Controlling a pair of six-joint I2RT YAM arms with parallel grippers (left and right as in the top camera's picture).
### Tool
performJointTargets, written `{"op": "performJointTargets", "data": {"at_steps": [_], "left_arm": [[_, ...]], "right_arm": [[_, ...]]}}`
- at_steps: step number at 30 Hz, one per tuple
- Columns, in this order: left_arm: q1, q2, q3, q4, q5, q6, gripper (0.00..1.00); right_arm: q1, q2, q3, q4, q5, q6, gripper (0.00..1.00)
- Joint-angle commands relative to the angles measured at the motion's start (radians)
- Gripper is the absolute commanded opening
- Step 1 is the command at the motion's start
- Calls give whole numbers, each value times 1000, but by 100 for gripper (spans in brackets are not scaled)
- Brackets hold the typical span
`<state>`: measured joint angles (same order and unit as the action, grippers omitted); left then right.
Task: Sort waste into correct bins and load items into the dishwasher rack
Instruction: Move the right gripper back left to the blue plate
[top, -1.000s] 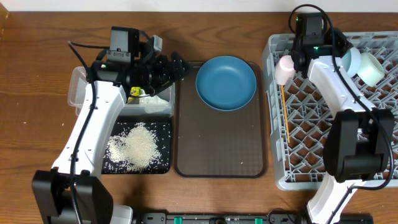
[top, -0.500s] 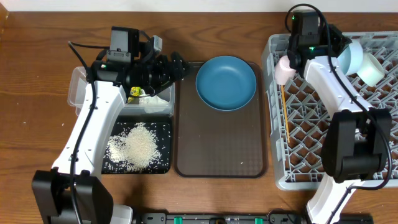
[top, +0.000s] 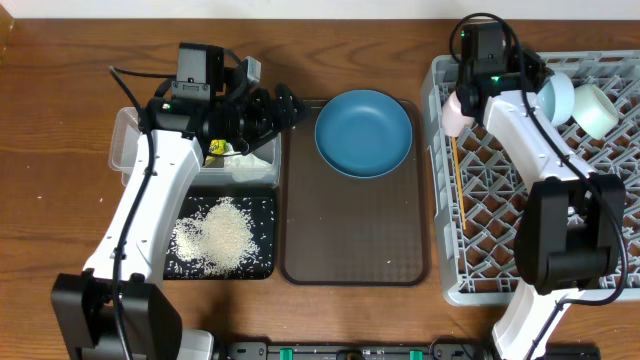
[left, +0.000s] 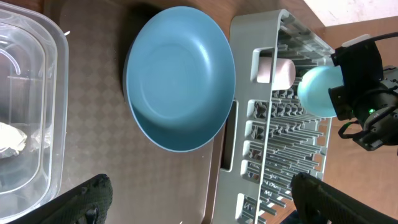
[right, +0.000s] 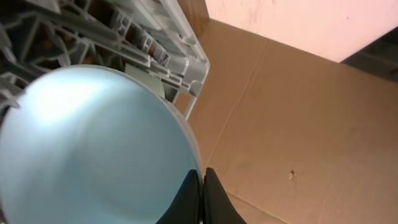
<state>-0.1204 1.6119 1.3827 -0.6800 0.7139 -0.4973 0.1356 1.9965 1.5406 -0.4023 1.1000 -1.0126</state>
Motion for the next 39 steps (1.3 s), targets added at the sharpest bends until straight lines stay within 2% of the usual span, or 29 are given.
{"op": "performJointTargets", "data": {"at_steps": [1,3,7,10,12,13,19,22,28,34,39], "left_arm": [[2,-11,7,0,-9,0,94],[2,-11,7,0,-9,0,94],[2,-11,7,0,-9,0,95],[2,-11,7,0,-9,0,94],[2,-11,7,0,-9,0,94],[2,-11,7,0,-9,0,94],[2,-11,7,0,-9,0,94],[2,-11,7,0,-9,0,94],[2,-11,7,0,-9,0,94],[2,-11,7,0,-9,0,94],[2,-11,7,0,-9,0,94]], "right_arm": [[48,14,-5,-2,-21,33,2],[64,14,-5,-2,-24,33,15],[99,14,-5,-3,-37,48,26],[120,14,-5,-2,-39,60,48],[129,14,-5,-3,-39,74,58],[133,14,-5,-3,-39,87,59],[136,14,-5,-18,-40,277,61],[138,13,-5,-69,-105,387,61],[171,11,-5,-189,-455,564,60],[254,11,-5,-230,-728,602,59],[319,11,-5,-235,-872,686,59]]}}
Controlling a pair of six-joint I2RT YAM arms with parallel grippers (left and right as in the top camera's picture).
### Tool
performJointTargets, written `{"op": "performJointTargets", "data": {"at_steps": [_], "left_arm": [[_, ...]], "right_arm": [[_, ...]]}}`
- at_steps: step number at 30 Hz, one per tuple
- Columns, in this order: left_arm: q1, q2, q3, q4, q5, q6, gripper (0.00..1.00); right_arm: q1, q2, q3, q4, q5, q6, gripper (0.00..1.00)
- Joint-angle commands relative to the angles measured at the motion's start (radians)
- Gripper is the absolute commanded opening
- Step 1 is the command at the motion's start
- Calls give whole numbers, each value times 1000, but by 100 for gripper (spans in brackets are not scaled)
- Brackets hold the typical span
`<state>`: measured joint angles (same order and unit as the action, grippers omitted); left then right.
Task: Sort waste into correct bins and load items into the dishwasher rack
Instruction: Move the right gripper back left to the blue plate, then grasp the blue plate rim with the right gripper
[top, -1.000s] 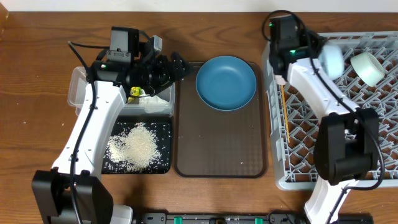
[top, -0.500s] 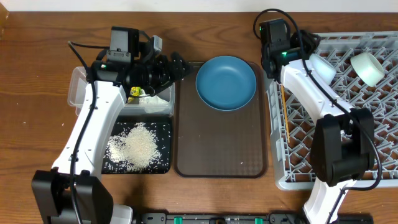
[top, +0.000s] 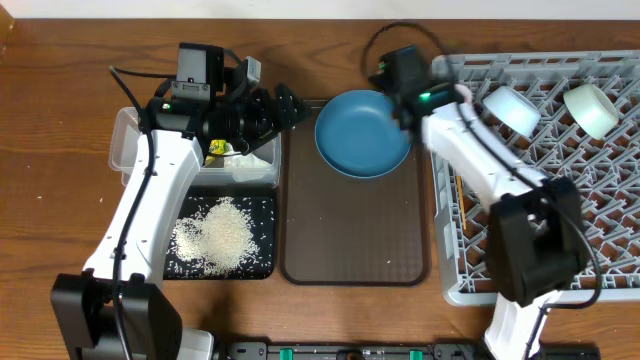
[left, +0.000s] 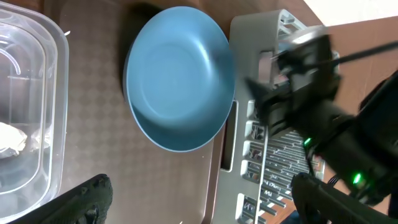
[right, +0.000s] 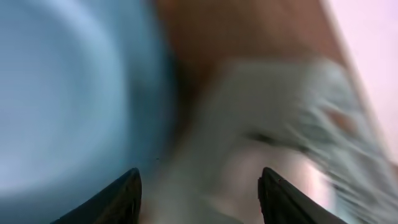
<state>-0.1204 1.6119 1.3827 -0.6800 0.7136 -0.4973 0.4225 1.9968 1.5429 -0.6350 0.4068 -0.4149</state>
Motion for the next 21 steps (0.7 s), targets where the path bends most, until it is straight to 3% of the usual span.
{"op": "performJointTargets", "data": {"at_steps": [1,11,15,21], "left_arm": [[2,-11,7,0,-8,0,94],[2,-11,7,0,-8,0,94],[2,-11,7,0,-8,0,94],[2,-11,7,0,-8,0,94]], "right_arm": [[42,11,-7,-4,-199,109,59],[98,11,-7,-111,-494,280,57],[98,11,-7,-166,-498,372,56],[98,11,-7,-220,-502,394,53]]}}
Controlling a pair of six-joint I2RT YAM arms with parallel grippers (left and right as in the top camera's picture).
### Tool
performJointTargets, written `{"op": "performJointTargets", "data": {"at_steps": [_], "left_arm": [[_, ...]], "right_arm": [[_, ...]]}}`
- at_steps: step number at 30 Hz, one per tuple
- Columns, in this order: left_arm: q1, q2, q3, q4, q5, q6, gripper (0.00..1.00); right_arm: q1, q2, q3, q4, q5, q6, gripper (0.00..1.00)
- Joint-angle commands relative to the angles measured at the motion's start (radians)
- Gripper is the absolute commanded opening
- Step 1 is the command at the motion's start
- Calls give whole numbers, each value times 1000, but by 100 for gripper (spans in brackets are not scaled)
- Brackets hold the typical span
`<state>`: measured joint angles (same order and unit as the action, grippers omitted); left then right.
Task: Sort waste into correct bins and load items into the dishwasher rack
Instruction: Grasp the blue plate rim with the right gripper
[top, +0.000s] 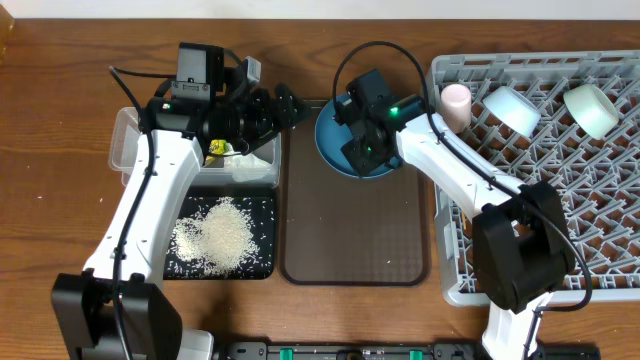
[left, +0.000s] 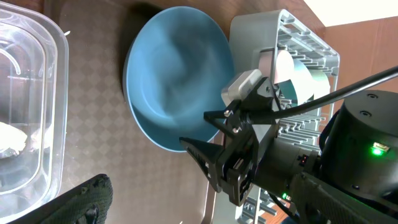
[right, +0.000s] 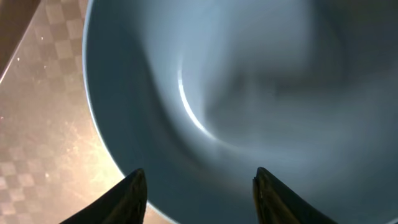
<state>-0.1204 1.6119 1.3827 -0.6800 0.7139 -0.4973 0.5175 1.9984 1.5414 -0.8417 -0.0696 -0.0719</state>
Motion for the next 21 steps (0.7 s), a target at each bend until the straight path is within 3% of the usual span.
{"op": "performJointTargets", "data": {"at_steps": [1,8,21], "left_arm": [[2,-11,7,0,-9,0,94],[2,-11,7,0,-9,0,95],[2,-11,7,0,-9,0,94]], "right_arm": [[4,9,-5,-24,-26,61,53],[9,9,-6,-90,-26,145,47],[13,9,-7,-102,-36,241,47]]}}
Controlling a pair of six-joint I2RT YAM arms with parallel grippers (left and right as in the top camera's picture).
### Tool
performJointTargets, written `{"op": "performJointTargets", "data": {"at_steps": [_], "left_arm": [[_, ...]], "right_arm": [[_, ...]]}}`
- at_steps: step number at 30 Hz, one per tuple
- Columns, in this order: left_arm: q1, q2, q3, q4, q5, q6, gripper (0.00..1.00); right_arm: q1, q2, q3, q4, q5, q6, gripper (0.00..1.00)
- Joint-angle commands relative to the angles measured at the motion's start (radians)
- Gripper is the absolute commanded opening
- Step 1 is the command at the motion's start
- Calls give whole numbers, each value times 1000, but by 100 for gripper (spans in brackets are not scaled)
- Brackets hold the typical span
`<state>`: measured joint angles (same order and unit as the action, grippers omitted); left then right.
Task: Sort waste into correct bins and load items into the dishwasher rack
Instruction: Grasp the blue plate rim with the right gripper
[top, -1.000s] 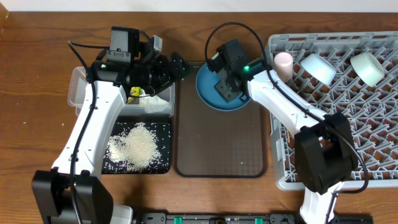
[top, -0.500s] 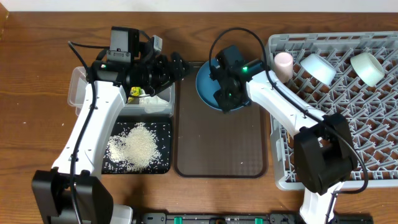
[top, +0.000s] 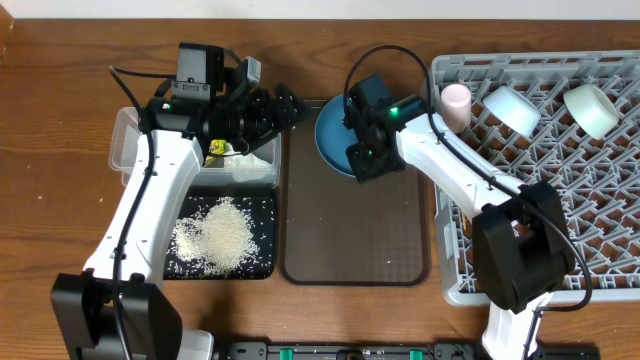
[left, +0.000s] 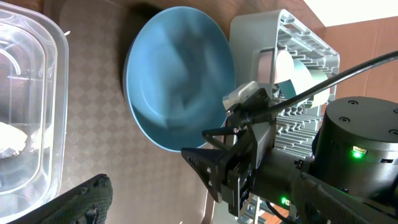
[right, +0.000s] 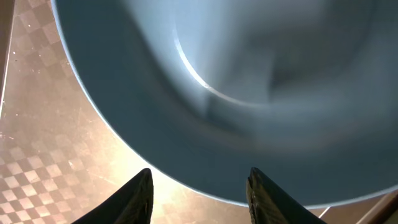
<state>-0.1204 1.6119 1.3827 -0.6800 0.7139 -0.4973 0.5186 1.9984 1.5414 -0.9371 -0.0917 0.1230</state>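
Observation:
A blue bowl (top: 333, 128) (left: 177, 74) (right: 217, 68) lies at the far end of the brown tray (top: 355, 235). My right gripper (top: 366, 165) (right: 202, 196) hangs open low over the bowl's near side. The bowl's near rim runs between its two dark fingers (right: 140, 193). The left wrist view shows that right gripper (left: 236, 168) at the bowl's edge. My left gripper (top: 290, 105) (left: 205, 205) is open and empty, hovering between the clear container and the bowl. A grey dishwasher rack (top: 450, 240) on the right holds a pink cup (top: 456, 100) and two pale cups (top: 510, 108).
A clear plastic container (top: 125, 145) with crumpled scraps sits at the far left. In front of it is a black tray (top: 262, 268) with spilled white rice (top: 220, 235). The rack's left wall stands close beside the brown tray. Wooden table all round.
My right gripper has shifted a little toward the bowl's near rim and sits closer to it, still open. The left arm, the bowl and the cups have not moved.
My right gripper was shut on a pale cup at the rack's far end. Then the cup stood in the rack, and the gripper was open at the bowl's right edge. It was then over the bowl and now straddles its near rim.

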Motion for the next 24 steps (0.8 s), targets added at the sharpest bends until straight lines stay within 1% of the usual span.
{"op": "performJointTargets", "data": {"at_steps": [1,3,5,8,9,12,16,18,24], "left_arm": [[2,-11,7,0,-9,0,94],[2,-11,7,0,-9,0,94],[2,-11,7,0,-9,0,94],[2,-11,7,0,-9,0,94],[2,-11,7,0,-9,0,94],[2,-11,7,0,-9,0,94],[2,-11,7,0,-9,0,94],[2,-11,7,0,-9,0,94],[2,-11,7,0,-9,0,95]], "right_arm": [[12,9,-8,-10,-12,68,47],[10,9,-8,-20,13,182,47],[4,9,-8,-32,68,359,48],[-4,9,-8,-23,117,486,48],[-5,9,-8,-20,122,512,47],[-7,9,-8,-11,122,595,39],[-8,9,-8,-15,156,663,36],[-8,9,-8,-21,177,711,33],[-8,9,-9,-25,182,738,27]]}}
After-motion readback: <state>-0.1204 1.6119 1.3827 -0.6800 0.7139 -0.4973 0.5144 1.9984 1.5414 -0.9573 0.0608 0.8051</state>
